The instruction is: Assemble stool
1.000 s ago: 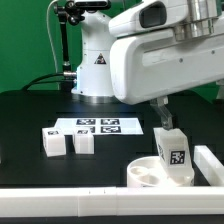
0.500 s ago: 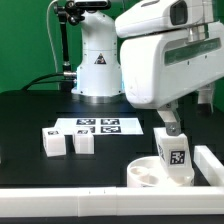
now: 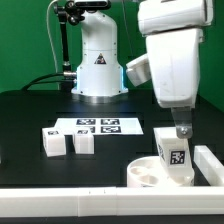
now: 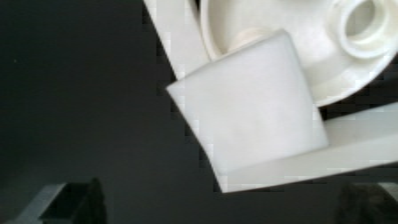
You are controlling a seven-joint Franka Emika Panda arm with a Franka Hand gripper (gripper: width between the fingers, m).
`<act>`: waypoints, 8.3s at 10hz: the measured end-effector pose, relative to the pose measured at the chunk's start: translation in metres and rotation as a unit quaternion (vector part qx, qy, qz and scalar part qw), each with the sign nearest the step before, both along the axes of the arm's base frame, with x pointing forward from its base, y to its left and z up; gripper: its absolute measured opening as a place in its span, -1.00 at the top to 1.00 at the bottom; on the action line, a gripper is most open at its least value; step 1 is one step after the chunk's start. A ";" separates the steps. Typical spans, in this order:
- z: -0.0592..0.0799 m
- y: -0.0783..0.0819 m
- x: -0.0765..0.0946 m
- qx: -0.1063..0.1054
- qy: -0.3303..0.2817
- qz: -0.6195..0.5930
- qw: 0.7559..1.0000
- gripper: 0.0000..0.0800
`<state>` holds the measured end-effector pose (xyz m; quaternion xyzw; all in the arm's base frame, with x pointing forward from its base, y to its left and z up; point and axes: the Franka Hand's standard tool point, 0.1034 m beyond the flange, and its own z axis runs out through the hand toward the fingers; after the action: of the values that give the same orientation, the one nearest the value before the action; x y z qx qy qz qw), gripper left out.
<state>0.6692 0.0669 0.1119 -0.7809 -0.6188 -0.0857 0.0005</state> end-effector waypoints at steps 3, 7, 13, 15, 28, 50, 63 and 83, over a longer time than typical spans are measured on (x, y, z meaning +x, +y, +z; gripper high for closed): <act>-0.003 -0.004 -0.001 -0.030 -0.011 0.116 0.993 -0.62; -0.012 -0.007 -0.004 -0.037 -0.007 0.151 0.988 -0.62; -0.018 -0.007 -0.007 -0.035 -0.001 0.146 0.989 0.12; -0.018 -0.007 -0.007 -0.033 0.001 0.132 0.991 0.12; -0.017 0.019 -0.008 0.051 0.035 -0.409 0.910 0.13; -0.026 0.028 -0.024 0.163 0.168 -0.946 0.224 0.13; -0.014 0.044 -0.014 0.171 0.160 -0.875 0.425 -0.62; -0.022 0.034 -0.012 0.047 -0.015 -0.197 0.979 -0.62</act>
Offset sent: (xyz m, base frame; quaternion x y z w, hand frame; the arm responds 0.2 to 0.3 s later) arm -0.0061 0.0030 -0.0060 -0.0006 0.0000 -0.1361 0.9907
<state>0.6568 0.1005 0.0902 -0.8850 -0.4484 -0.1250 0.0114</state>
